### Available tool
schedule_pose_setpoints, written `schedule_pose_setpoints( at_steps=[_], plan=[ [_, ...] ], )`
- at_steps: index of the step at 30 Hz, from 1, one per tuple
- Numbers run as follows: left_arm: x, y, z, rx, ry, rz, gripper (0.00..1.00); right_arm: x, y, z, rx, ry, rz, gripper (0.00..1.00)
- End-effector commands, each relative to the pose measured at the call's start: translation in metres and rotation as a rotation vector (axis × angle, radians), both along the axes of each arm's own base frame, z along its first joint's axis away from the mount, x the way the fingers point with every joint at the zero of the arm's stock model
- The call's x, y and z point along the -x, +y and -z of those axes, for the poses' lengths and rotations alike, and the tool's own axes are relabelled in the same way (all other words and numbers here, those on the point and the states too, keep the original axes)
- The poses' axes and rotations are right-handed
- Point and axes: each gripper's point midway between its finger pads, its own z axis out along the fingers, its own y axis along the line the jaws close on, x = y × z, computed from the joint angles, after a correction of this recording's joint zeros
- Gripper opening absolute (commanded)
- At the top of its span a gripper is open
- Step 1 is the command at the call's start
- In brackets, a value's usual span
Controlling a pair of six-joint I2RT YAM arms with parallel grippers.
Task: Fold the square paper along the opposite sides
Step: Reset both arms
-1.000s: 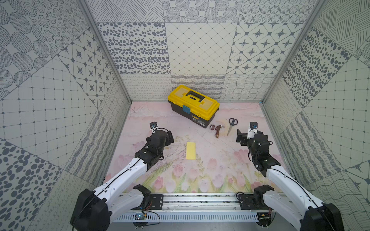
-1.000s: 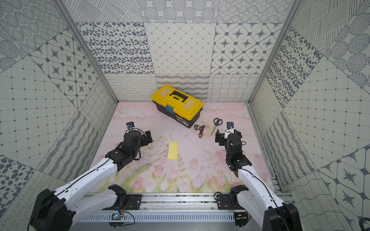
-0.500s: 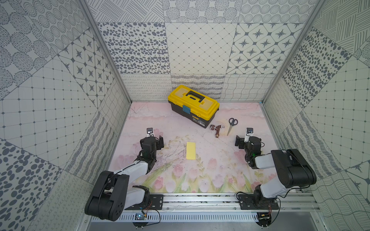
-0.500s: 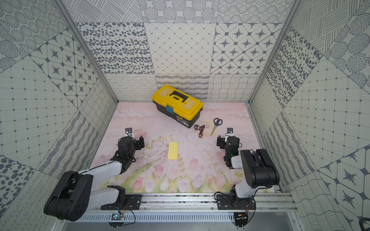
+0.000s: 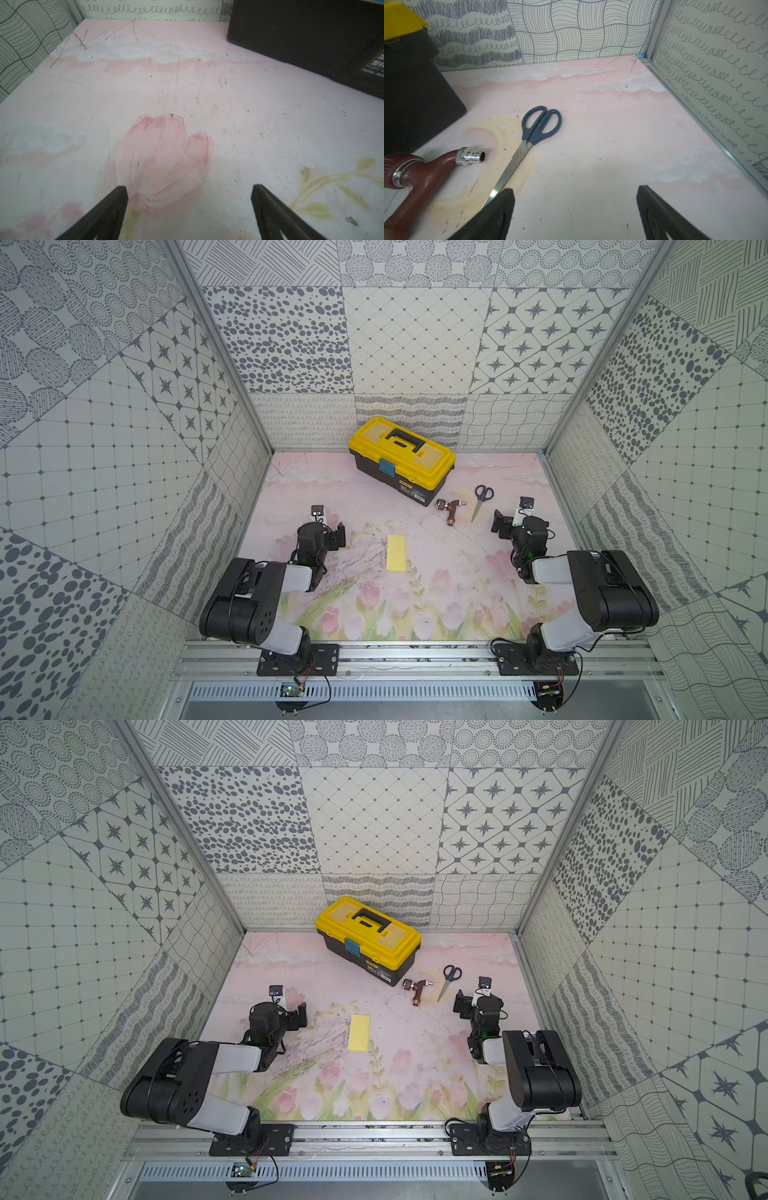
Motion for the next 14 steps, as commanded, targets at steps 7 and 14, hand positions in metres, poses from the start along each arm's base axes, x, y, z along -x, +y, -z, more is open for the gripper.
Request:
schedule_pose_setpoints(
  at_steps=[7, 14],
  plan=[
    [-0.0154, -0.0119, -0.0123, 0.036, -0.049, 0.083, 0.98, -0.0060, 0.0031, -0.0137, -0.005, -0.042, -0.007, 0.97],
    [-0.0161, -0.0111, -0.0119, 0.041, -0.048, 0.084, 0.98, -0.0067, 0.0049, -0.0146, 0.004, -0.041, -0.009, 0.97]
  ],
)
